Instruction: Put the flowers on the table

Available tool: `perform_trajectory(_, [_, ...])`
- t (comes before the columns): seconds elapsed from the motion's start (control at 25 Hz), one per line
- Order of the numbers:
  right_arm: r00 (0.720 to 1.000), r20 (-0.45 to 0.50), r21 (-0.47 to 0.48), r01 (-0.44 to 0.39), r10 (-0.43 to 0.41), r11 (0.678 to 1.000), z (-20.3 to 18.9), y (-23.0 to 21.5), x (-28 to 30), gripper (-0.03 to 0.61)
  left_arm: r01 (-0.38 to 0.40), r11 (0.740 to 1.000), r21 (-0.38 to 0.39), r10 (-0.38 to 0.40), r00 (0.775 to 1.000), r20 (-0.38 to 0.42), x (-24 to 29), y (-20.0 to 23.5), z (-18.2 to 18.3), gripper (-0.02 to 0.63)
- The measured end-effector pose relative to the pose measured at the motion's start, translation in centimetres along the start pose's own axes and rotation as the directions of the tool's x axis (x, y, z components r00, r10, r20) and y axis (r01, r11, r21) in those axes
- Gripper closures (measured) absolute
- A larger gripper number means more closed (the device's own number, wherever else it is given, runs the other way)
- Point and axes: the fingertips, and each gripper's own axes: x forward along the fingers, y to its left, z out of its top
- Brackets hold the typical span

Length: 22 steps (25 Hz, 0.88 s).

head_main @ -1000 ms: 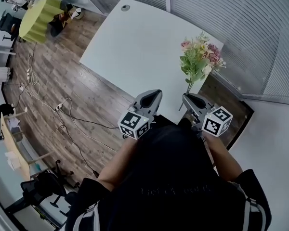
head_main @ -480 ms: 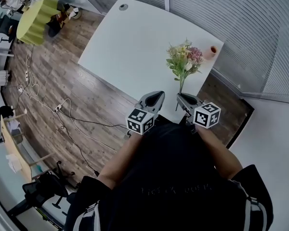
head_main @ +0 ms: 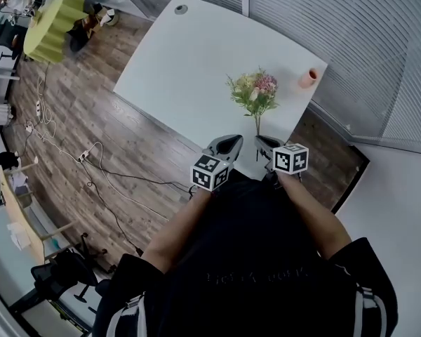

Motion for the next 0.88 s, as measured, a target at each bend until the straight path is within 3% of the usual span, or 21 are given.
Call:
perform_trajectory(0.12, [0.998,-0.033,0.049,0.049,-0.047,0.998,-0.9,-1.4,0.6,0.540,-0.010,1.000,-0.010,0.010,1.000,-0.011,0.1,0.6,-0.6,0.595])
perform_trajectory(0.32, [0.990,-0.066,0.017,0.123,-0.121,0.992,-1.2,-3.2,1.2,0.540,-0.027,0.999,-0.041,0.026,0.999,-0.026,0.6,1.7,-0.8,0.595])
perform_trajectory(0.88, [0.970,-0.152,0.027,0.195,-0.189,0.980,-4.0,-4.8,3.2,0.538,-0.043,0.996,-0.076,0.034,0.992,-0.118,1.5,3.1,-4.9,0.595])
